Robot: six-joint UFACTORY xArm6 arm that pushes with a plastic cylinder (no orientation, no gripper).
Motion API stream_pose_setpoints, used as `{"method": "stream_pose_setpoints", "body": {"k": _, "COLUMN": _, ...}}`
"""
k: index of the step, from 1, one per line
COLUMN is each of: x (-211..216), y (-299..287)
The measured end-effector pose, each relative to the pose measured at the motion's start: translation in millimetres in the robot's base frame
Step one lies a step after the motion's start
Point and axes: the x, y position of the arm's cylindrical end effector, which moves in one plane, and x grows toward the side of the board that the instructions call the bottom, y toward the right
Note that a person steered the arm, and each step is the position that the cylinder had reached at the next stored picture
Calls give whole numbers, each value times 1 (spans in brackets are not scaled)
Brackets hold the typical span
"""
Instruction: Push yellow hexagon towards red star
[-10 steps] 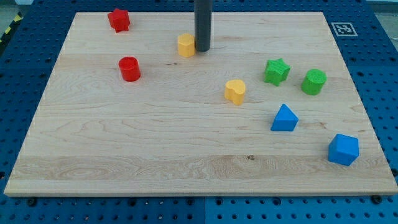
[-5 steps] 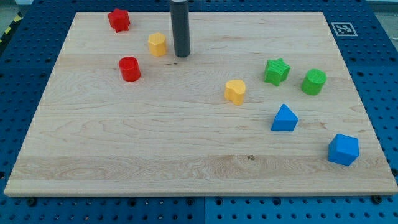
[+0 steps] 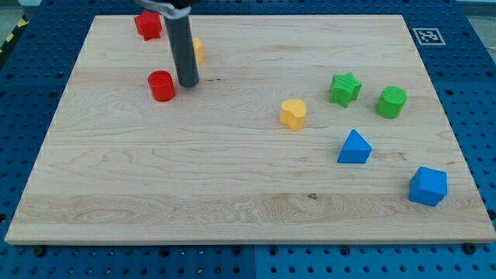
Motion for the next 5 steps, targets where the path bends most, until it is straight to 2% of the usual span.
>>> {"method": "stream_pose_setpoints", "body": {"k": 1, "x": 2, "y": 3}}
{"method": "stream_pose_setpoints", "body": {"k": 4, "x": -81, "y": -23}}
{"method": "stream_pose_setpoints", "body": {"k": 5, "x": -82, "y": -35}}
